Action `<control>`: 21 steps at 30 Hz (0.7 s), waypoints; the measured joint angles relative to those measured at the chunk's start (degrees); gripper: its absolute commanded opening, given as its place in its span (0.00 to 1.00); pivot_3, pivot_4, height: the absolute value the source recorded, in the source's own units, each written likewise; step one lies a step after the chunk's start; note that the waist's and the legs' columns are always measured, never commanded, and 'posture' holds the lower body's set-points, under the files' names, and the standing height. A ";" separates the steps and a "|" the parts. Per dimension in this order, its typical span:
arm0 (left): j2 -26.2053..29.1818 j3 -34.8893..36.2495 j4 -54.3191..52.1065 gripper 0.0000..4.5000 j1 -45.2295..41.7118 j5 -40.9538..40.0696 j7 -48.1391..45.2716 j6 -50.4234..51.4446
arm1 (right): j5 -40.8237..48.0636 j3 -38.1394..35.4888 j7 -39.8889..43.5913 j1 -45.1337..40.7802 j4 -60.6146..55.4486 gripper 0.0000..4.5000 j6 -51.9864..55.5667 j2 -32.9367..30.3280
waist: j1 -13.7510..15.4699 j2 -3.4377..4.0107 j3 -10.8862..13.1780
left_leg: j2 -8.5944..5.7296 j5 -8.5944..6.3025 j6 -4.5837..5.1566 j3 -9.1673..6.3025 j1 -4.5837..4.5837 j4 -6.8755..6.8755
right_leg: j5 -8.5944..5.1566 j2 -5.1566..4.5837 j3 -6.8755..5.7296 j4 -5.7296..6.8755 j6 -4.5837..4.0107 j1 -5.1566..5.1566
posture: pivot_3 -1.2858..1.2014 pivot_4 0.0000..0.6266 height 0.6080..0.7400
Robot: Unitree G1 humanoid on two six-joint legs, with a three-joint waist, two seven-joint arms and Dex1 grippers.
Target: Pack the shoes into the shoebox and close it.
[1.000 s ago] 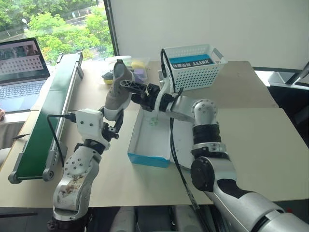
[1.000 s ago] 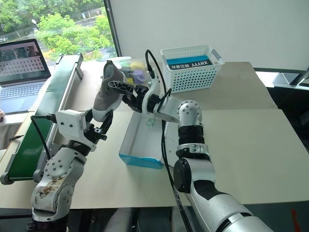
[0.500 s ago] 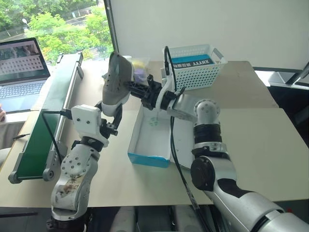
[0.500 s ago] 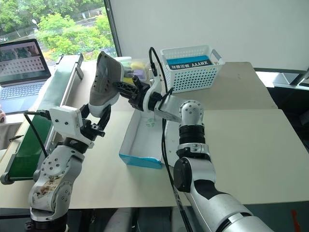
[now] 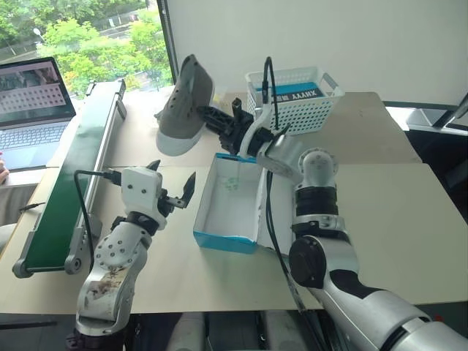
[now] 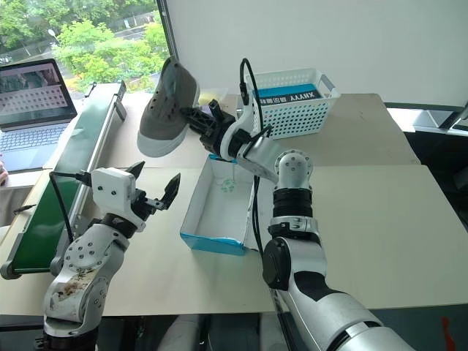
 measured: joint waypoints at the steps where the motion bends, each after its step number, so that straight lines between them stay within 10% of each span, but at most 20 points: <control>1: 0.04 0.23 0.00 0.98 0.28 -0.14 -0.16 0.00 | -0.02 -0.26 -0.52 -0.05 -0.17 0.06 -0.63 -0.36 | 0.00 0.00 0.00 | 0.00 0.00 0.00 0.00 0.00 0.00 | 0.00 0.00 0.00 0.00 0.00 0.00 | 0.52 0.24 0.93; 12: 10.37 6.60 -2.41 0.98 9.05 -5.02 -11.04 0.44 | -5.73 6.19 -16.87 3.04 -19.64 0.06 23.38 -15.82 | 0.27 0.02 0.01 | 0.04 0.01 0.01 0.00 -0.12 0.02 | 0.00 -0.01 -0.02 -0.02 -0.03 -0.06 | 0.52 0.24 0.93; 21: 16.69 10.26 0.39 0.98 8.02 -7.78 -19.06 0.13 | -4.20 3.87 -35.37 14.32 -30.08 0.06 35.85 -8.26 | -0.02 0.14 0.05 | 0.39 -0.01 0.03 0.13 -0.11 0.01 | 0.05 0.34 0.06 -0.04 -0.24 -0.10 | 0.52 0.24 0.93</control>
